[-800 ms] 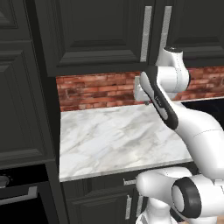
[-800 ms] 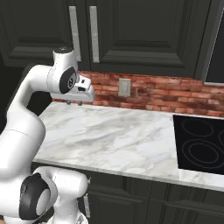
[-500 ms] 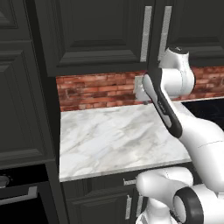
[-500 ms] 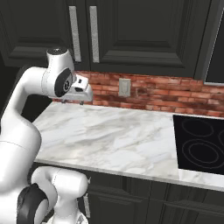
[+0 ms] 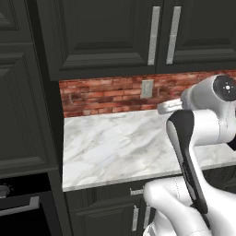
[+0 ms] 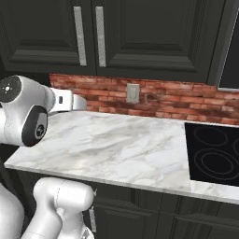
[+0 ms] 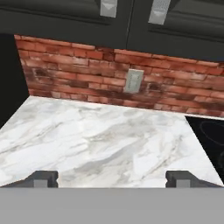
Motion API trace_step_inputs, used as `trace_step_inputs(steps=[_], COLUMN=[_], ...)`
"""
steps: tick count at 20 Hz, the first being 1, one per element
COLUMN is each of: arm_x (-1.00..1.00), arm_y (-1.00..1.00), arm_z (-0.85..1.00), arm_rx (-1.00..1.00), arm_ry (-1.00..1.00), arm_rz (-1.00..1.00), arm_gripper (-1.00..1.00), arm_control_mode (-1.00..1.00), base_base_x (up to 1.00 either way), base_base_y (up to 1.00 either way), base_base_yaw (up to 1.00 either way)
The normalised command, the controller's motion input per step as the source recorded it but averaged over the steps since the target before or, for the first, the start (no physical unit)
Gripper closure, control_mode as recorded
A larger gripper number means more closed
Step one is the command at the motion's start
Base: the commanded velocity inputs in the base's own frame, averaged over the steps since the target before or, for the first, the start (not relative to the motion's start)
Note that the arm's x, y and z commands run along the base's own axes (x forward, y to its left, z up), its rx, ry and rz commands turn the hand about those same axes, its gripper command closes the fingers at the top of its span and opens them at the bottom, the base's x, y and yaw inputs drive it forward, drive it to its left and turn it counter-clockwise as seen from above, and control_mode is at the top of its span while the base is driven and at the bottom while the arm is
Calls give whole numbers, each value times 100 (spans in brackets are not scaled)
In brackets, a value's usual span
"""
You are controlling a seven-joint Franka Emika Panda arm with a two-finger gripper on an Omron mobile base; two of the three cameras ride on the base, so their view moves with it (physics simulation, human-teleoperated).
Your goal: The dining table condiment station is running low on shaker. Refill the condiment station by opening the cabinet and taking the shaker from the cabinet and placing it on the dining table.
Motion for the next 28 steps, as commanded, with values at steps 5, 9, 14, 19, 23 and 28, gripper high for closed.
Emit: trace_step_inputs(steps=[5,9,14,19,23,28], arm_x=[6,23,34,5,8,25], arm_y=[-25,-42,-28,-5,-6,-16], arm_z=[69,53,2,35,49,48], arm_rx=[-3,0,6,-1,-8,0], arm_ry=[-49,-34,-2,-19,-30,-23], arm_rz=[-2,0,0,3,14,11], arm_gripper=[-100,-100,-100,-100,-100,-100], arm_control_mode=[-100,-100,-100,-100,-100,-100], base_base_x=[0,0,0,0,0,0], base_base_y=[0,0,0,0,0,0], base_base_yaw=[0,0,0,0,0,0])
